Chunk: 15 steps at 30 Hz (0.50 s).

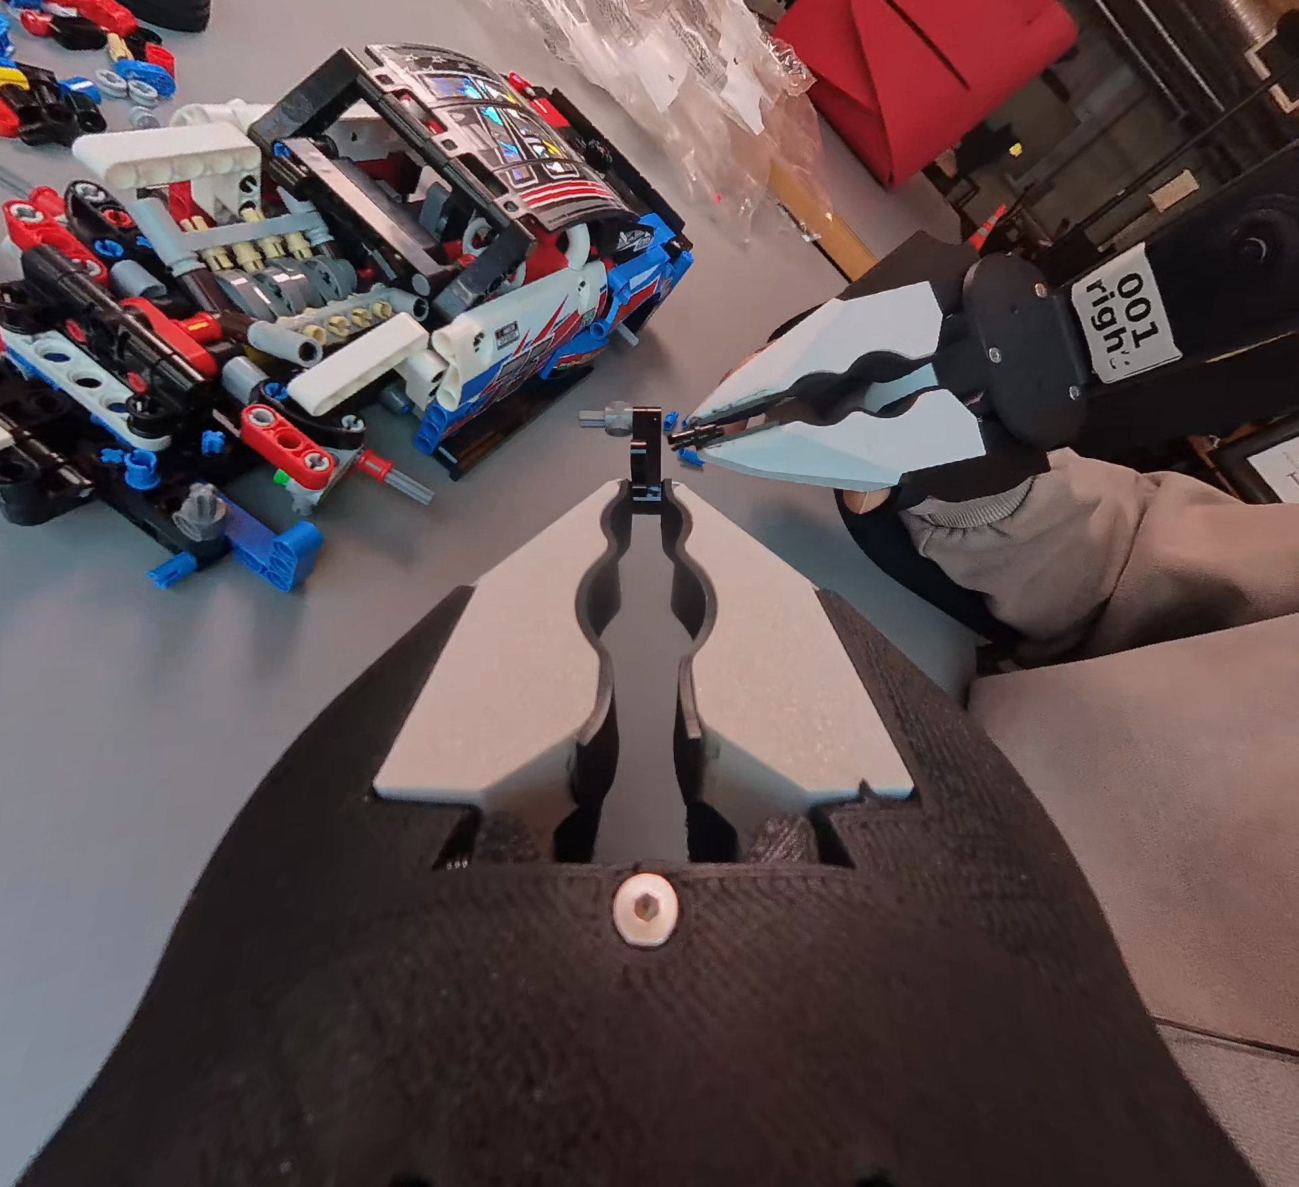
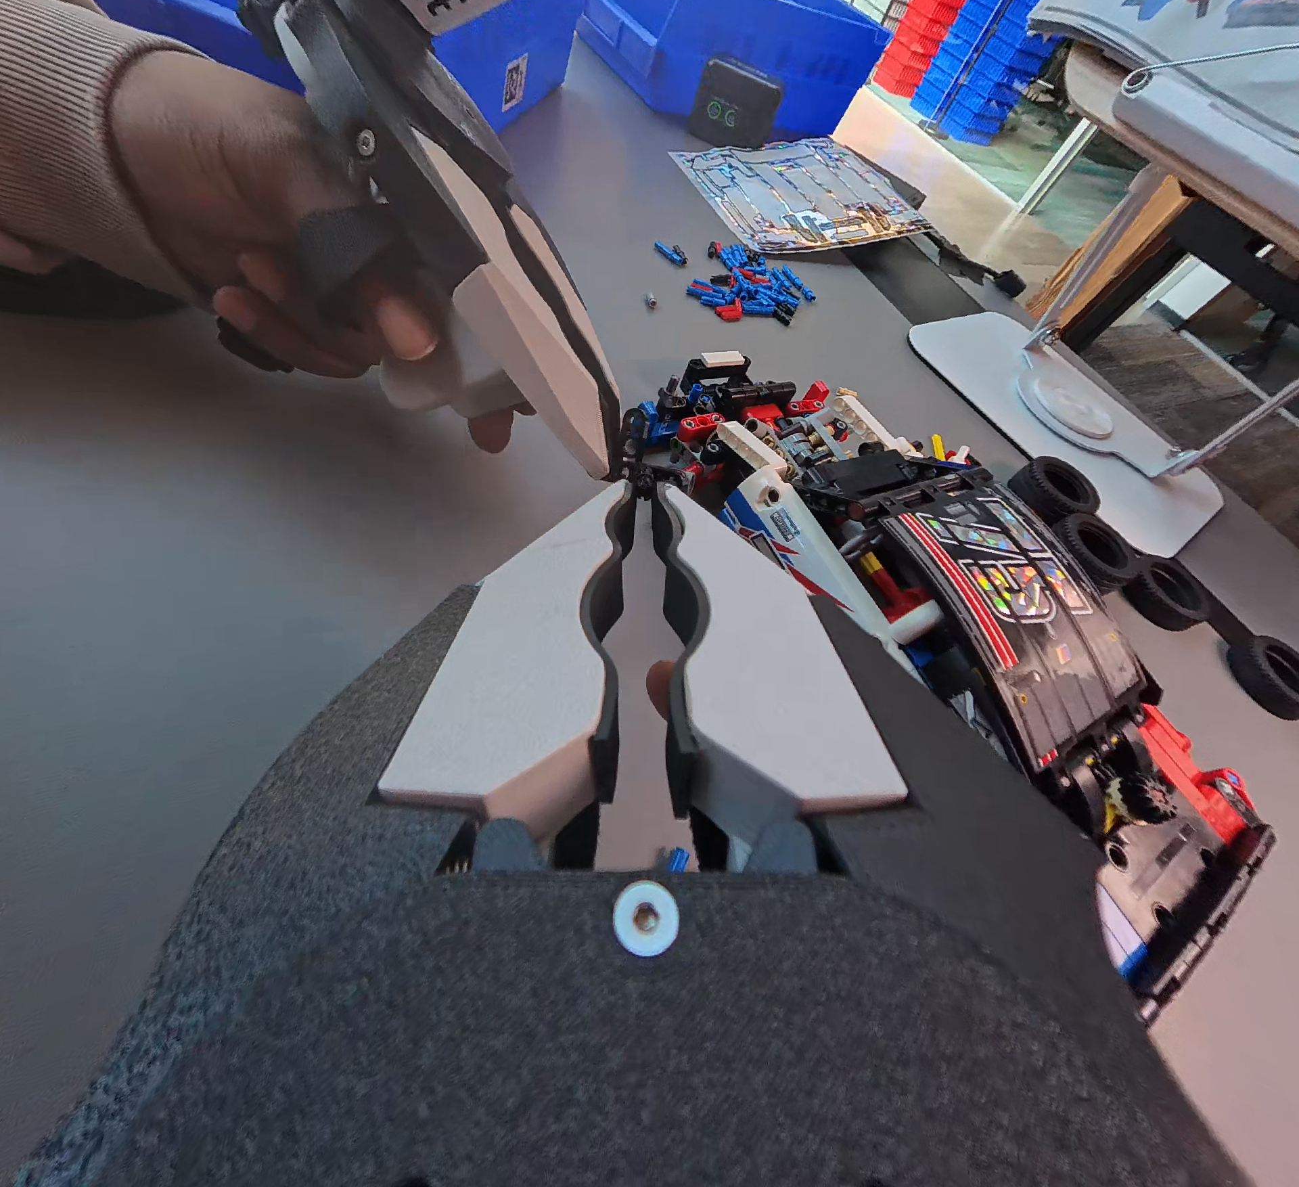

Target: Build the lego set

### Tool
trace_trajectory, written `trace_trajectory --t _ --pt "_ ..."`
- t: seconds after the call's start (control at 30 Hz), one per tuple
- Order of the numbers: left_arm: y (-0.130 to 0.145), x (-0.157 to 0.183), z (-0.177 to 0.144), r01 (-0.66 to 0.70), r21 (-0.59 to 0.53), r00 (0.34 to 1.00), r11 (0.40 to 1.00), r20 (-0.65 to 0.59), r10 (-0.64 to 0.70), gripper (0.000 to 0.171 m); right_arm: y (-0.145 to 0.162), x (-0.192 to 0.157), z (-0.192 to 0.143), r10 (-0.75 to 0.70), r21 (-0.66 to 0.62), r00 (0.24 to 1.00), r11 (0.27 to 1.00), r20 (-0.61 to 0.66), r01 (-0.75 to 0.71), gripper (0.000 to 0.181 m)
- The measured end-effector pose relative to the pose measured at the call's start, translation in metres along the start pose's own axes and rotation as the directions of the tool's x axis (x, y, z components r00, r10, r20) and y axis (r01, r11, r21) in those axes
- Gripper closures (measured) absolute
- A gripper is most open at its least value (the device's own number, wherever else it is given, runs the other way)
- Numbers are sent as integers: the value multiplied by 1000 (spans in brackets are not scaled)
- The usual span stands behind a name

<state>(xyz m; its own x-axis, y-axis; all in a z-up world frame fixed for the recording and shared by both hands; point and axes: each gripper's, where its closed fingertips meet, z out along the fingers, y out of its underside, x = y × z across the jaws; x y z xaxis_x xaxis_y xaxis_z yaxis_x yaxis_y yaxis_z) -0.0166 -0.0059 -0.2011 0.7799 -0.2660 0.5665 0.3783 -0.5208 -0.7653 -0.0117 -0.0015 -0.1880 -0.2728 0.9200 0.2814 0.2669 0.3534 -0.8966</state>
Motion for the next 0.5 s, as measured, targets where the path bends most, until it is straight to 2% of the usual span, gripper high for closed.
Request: trace_trajectory --t 0.17,0.27,0.37,0.5 --pt "-4 0 -1 -42 25 998 999 44 41 165 2 0 4 43 -11 999 999 -17 -43 179" --pt "-5 -1 -2 -125 24 987 992 103 122 165 0 2 5 72 -8 997 997 -41 -72 179" --pt "-11 -2 -2 -192 46 969 980 170 182 165 -2 6 6 121 1 988 993 -94 -122 179" --pt "-19 -1 -3 -240 83 951 967 220 217 165 -9 12 5 112 31 977 994 -179 -109 180"
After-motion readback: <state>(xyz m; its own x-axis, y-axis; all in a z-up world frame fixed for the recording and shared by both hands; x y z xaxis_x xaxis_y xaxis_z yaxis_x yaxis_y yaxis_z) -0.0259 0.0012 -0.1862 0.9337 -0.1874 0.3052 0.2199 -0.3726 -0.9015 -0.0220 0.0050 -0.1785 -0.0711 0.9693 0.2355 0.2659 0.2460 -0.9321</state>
